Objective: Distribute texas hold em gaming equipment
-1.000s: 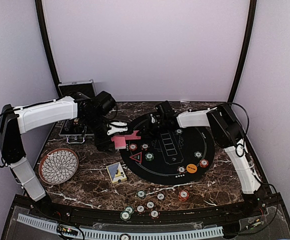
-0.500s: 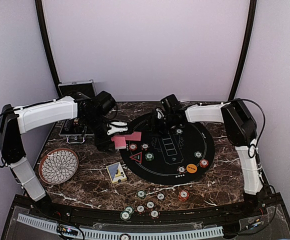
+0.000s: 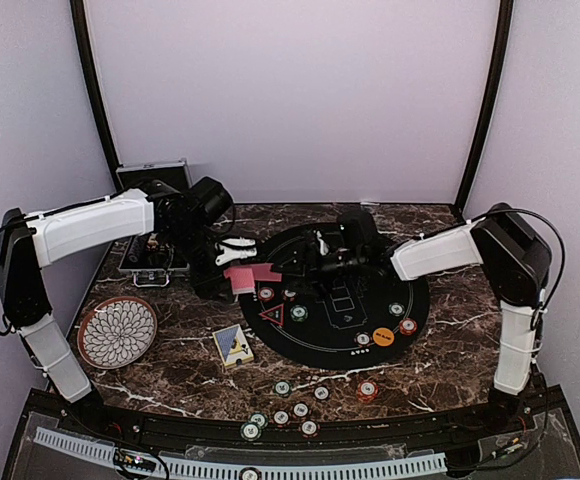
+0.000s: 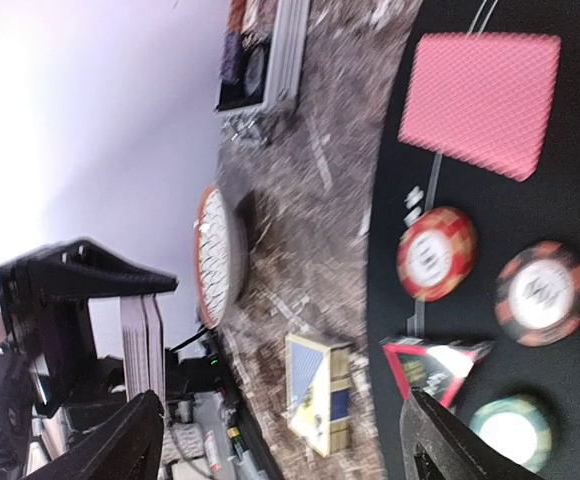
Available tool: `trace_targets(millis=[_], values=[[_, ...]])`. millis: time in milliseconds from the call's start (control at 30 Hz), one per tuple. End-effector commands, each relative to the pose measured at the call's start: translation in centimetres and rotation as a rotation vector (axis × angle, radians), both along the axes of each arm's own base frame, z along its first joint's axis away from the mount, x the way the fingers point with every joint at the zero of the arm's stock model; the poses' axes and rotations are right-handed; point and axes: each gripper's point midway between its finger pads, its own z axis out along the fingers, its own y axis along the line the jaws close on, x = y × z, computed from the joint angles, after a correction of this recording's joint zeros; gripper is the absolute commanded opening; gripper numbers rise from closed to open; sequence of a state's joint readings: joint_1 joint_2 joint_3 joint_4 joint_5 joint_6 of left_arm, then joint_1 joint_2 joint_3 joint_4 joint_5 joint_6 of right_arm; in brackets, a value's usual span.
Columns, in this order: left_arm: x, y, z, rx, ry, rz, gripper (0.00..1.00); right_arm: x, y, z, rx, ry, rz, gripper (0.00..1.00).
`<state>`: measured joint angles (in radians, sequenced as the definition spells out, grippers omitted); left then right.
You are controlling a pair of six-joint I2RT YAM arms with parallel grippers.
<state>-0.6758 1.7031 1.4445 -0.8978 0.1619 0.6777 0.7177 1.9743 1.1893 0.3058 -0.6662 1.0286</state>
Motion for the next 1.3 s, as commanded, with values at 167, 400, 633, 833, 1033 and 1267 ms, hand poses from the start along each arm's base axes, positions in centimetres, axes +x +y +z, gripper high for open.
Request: trace_targets(millis=[167,400,633,833,1033,1267], values=[[0.3,-0.8,1.8,-0.051,-0.001,0.003,0.00,-3.7,4.0,5.6,0.257,-0.003,0.087,0.83],[0.2,-0.7,1.8,-0.051,0.001,0.005,0.00,-4.5,4.8,5.5,0.280,0.020,0.115,0.82],[0.3,-0.9,2.1,-0.059,0.000,0.005,0.00,-4.6,5.4,4.6,0.275,0.045,0.129,0.81],[0.2,-1.0,2.4,-0.068,0.005,0.003,0.00,-4.6,6.2,4.6,0.292,0.056,0.140,0.80],[0.2,-1.0,2.1,-0.061,0.010,0.004,0.00,-4.6,7.3,5.1,0.319,0.058,0.155,0.80],[0.2,-1.0,2.2,-0.062,0.012,0.006,0.00,-4.9,8.4,4.8,0.327,0.073,0.175,0.80]])
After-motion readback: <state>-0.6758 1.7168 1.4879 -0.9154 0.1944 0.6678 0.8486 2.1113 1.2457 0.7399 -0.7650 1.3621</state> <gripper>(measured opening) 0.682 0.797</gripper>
